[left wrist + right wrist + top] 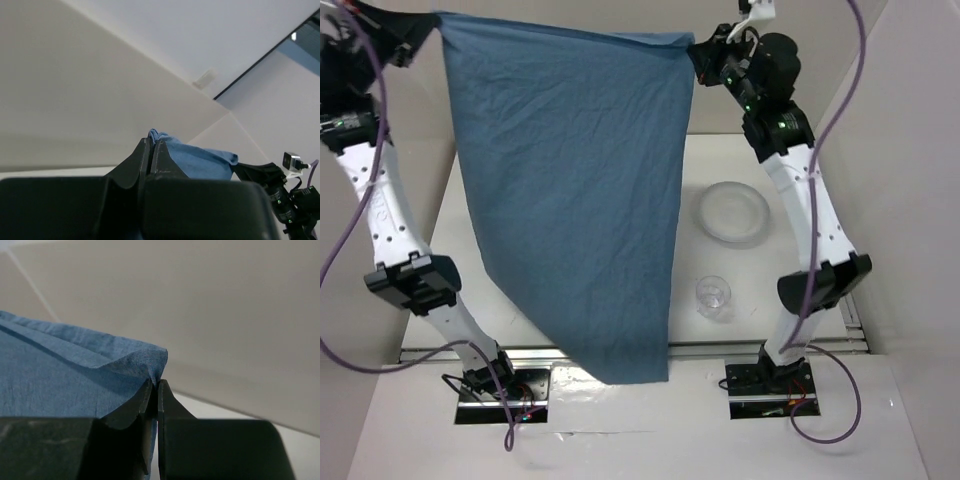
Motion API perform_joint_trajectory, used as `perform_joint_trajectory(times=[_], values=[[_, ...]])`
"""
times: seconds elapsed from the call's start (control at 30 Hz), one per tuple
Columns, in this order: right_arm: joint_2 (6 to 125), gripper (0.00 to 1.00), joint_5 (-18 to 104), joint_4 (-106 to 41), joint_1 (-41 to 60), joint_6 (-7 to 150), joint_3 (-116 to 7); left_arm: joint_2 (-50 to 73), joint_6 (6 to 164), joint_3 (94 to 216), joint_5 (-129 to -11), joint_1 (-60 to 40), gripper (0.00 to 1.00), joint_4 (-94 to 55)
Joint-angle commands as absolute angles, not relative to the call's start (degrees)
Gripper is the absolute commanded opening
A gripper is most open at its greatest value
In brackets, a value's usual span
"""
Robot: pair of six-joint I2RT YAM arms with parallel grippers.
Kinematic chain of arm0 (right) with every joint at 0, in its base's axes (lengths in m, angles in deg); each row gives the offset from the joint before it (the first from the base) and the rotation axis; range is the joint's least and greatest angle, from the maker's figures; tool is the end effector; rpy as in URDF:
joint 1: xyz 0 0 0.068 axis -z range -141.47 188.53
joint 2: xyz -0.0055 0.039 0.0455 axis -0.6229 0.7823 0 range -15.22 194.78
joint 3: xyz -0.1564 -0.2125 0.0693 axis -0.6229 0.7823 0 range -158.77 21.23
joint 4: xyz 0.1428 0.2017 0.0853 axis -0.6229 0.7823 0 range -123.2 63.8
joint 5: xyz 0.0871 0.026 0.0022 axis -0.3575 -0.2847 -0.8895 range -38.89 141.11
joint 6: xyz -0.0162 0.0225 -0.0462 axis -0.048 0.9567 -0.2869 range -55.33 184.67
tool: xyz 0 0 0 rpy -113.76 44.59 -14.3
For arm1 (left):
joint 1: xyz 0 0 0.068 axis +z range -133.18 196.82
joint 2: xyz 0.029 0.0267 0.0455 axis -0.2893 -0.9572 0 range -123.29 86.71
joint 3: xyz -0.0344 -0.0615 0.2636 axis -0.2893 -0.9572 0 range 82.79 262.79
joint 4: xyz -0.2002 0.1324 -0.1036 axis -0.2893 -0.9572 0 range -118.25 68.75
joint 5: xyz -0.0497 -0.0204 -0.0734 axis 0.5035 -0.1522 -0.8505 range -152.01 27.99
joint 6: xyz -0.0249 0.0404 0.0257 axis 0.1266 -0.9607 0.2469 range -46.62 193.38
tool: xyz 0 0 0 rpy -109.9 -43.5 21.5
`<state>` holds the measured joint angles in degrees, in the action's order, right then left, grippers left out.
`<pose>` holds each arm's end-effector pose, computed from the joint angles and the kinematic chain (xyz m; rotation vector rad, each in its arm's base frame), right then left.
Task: Set the dinner table for one person
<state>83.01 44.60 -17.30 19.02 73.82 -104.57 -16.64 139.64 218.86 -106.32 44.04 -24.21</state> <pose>0.3325 0.1222 0.5634 -0.2210 1.3682 0.4962 0.3147 0.1340 0.6026 -0.2571 1.2427 -0.9968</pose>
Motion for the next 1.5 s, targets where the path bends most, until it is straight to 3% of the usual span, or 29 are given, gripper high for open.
perform_joint_trajectory(times=[0.0,0.17,0.4,0.77,1.07,1.23,1.37,1.47], values=[[86.6,0.00,46.1,-24.0,24.8,74.6,-103.2,-22.0,131.6,223.4,-101.3,39.9,0.00,-25.9],[98.9,0.00,42.7,-26.1,28.7,75.8,-107.0,-29.4,127.7,222.8,-98.8,33.4,0.00,-25.9],[113.2,0.00,38.8,-28.8,30.9,79.1,-113.1,-40.7,126.6,224.0,-96.7,32.3,0.00,-25.9],[120.7,0.00,34.6,-30.9,31.9,81.5,-117.6,-45.3,127.7,222.5,-97.3,32.3,0.00,-23.1],[96.8,0.00,30.5,-31.2,29.5,80.4,-86.6,-24.3,120.3,200.9,-100.9,35.2,0.00,-32.4],[78.0,0.00,30.5,-30.1,26.9,79.3,-65.8,-7.7,118.0,179.2,-101.7,39.5,0.00,-37.7],[64.9,0.00,30.5,-27.8,22.6,79.3,-52.1,6.0,115.7,166.2,-97.2,40.9,0.00,-46.9],[55.4,0.00,31.6,-24.3,18.1,79.3,-42.1,16.1,116.2,157.2,-86.7,41.5,0.00,-56.3]])
